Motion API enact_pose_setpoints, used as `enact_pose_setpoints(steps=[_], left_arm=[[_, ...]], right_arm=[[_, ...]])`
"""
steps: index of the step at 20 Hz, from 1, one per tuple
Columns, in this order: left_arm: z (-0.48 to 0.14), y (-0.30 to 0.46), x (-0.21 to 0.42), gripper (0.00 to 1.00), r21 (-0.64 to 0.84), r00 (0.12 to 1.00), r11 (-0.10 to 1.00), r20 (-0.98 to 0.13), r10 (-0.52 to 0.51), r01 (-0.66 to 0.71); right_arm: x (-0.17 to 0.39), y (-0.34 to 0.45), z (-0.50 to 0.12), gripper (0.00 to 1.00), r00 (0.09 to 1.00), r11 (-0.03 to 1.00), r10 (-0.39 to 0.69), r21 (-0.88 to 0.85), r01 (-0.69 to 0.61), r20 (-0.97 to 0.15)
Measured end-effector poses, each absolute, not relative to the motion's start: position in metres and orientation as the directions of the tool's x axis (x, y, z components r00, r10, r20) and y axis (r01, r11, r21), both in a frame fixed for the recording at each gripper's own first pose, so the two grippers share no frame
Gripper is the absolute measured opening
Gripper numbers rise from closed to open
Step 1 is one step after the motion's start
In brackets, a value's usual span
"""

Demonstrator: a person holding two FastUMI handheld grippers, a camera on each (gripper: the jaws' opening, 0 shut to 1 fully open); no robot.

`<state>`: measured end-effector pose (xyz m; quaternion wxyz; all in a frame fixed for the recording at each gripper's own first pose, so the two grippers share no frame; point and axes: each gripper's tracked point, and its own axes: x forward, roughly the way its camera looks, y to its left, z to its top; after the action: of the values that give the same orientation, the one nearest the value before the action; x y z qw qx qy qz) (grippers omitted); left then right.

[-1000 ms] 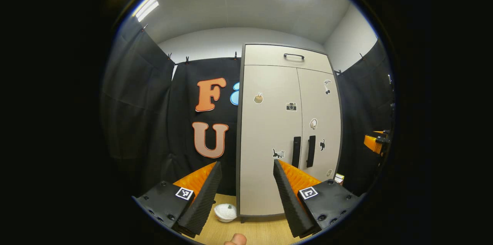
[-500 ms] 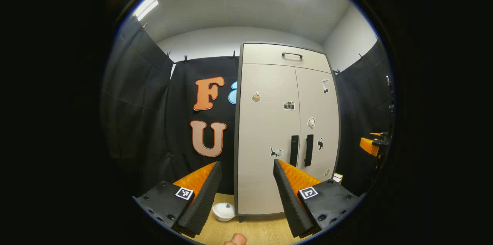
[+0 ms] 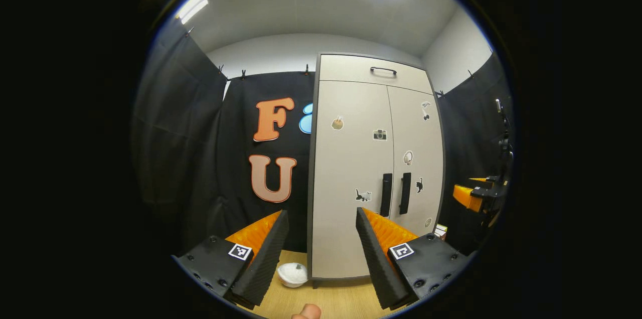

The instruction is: Open the right door of the double-door shoe cabinet with the right hand, and open the left door with the left hand.

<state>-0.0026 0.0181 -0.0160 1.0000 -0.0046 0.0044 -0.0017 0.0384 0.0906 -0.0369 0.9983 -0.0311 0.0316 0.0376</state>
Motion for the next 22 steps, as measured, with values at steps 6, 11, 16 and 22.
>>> enact_pose_setpoints(steps=[6, 11, 16, 22], left_arm=[[-0.025, 0.033, 0.003, 0.81, -0.006, 0.999, 1.0, -0.029, 0.019, -0.019], [-0.032, 0.04, 0.003, 0.82, -0.001, 0.999, 1.0, -0.036, 0.02, -0.02], [-0.032, 0.054, 0.002, 0.81, 0.004, 0.999, 0.999, -0.012, 0.049, -0.049], [-0.034, 0.063, 0.002, 0.81, 0.003, 0.998, 0.998, 0.008, 0.063, -0.063]], right_arm=[[0.074, 0.13, -0.056, 0.92, 0.987, 0.993, 0.11, -0.036, -0.115, -0.114], [0.113, 0.152, -0.075, 0.92, 0.984, 0.992, 0.106, -0.045, -0.114, -0.145], [0.148, 0.161, -0.094, 0.92, 0.982, 0.996, 0.08, -0.027, -0.086, -0.169], [0.186, 0.162, -0.11, 0.92, 0.985, 0.998, 0.051, -0.03, -0.057, -0.165]])
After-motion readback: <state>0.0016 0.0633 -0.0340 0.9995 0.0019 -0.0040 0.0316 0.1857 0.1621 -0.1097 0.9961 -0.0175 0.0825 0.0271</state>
